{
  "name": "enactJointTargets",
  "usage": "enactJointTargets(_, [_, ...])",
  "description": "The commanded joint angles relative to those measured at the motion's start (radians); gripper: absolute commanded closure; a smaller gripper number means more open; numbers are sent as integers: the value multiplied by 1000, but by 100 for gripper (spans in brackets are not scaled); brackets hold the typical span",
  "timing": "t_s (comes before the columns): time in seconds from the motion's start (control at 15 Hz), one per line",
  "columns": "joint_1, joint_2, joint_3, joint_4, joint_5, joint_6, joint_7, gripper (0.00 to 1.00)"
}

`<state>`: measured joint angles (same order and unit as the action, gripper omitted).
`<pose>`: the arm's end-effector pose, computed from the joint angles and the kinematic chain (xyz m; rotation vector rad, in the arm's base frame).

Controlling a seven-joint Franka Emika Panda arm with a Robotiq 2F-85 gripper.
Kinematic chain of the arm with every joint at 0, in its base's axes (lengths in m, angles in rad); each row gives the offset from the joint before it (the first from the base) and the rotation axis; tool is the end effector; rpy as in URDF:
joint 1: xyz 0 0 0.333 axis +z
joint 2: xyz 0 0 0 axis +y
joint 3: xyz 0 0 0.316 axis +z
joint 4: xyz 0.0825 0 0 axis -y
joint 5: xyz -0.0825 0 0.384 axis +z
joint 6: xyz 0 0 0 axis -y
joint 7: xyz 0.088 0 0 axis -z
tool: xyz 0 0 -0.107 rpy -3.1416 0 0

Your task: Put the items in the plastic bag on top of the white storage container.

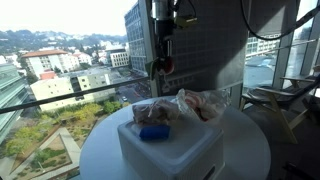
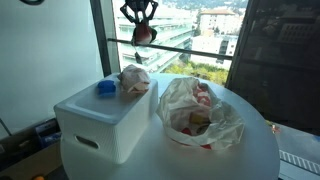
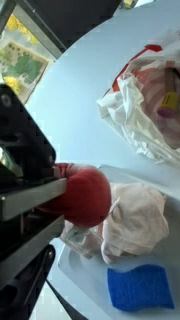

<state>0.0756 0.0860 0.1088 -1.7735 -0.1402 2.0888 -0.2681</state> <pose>0.6023 0.1032 0.5270 2.8979 0.7499 0.3377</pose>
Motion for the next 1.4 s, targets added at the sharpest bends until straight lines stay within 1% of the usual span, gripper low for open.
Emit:
enactJointTargets(0.0, [46, 37, 40, -16, -1, 30, -114, 96])
enactJointTargets(0.13, [58, 101, 54, -9, -5, 26, -194, 96])
enactJointTargets(0.33, [57, 197, 64, 5, -13, -9, -301, 96])
enactJointTargets(0.4, [55, 220, 67, 8, -13, -23, -330, 75])
enactJointTargets(0.47, [54, 234, 68, 9, -21, -28, -350, 57])
enactJointTargets(0.53, [55, 241, 69, 17, -18, -37, -359, 52])
enactJointTargets(0.6, [45, 232, 81, 41, 47, -114, -366, 45])
enactJointTargets(0.67, [36, 212, 89, 45, 82, -150, -392, 36])
enactJointTargets(0.8, [20, 147, 87, 45, 138, -159, -398, 20])
enactJointTargets(0.93, [-8, 73, 74, 43, 220, -163, -405, 7])
enactJointTargets(1.0, [-25, 31, 59, 27, 261, -141, -397, 1])
enactJointTargets(1.07, [-38, -3, 43, 30, 286, -149, -397, 0])
enactJointTargets(1.13, [-54, -20, 15, 23, 289, -135, -365, 0])
enactJointTargets(1.33, [-94, -33, -58, 13, 284, -124, -303, 0])
